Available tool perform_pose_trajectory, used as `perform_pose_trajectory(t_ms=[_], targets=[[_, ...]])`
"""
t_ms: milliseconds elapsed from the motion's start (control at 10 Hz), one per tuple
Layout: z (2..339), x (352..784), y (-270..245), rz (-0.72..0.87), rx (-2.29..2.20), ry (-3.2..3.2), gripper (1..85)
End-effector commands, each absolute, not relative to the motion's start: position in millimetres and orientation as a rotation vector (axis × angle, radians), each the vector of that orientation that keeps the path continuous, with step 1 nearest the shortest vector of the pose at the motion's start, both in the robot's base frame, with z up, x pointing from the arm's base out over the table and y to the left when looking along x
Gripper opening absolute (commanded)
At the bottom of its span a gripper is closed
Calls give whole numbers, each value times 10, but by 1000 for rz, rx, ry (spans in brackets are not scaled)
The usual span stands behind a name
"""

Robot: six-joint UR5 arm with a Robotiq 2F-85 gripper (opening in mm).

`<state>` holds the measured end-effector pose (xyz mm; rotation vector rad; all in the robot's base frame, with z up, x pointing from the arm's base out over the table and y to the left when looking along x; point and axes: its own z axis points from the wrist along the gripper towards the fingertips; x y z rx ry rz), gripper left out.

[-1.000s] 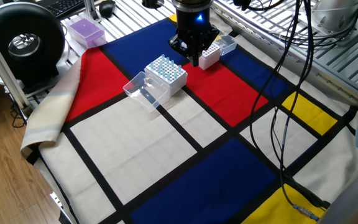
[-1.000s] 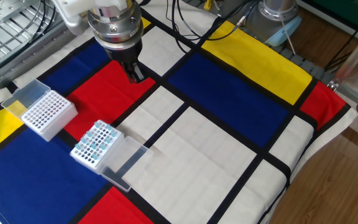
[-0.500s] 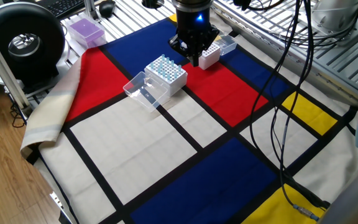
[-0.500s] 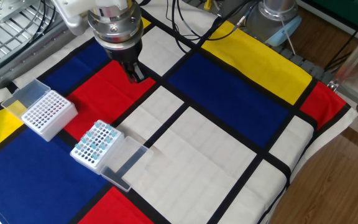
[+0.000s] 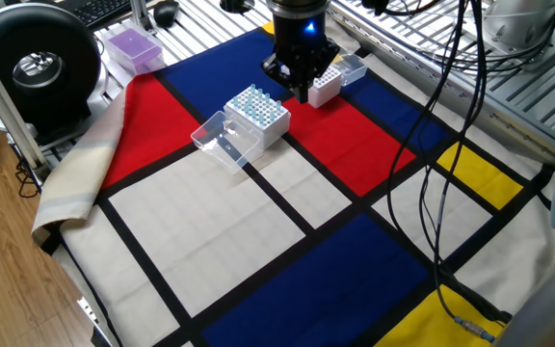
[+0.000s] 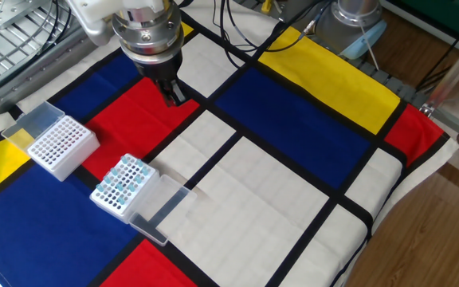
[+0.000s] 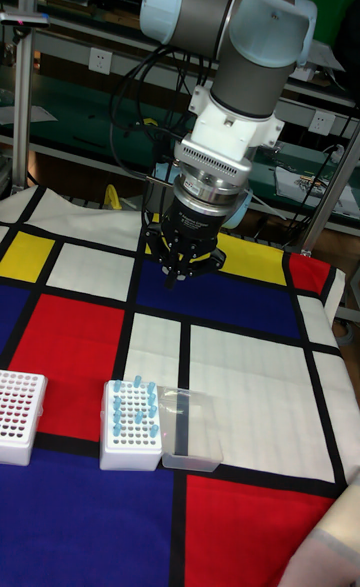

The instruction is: Transfer all medium pipette tips from one holder to another

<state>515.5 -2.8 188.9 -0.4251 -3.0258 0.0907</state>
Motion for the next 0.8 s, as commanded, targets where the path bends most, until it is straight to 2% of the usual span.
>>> perform_pose_trajectory(t_ms=[0, 700], targets=[[1898, 5159, 0, 67, -320, -3037, 10], [1897, 5157, 2, 61, -243, -3043, 10]])
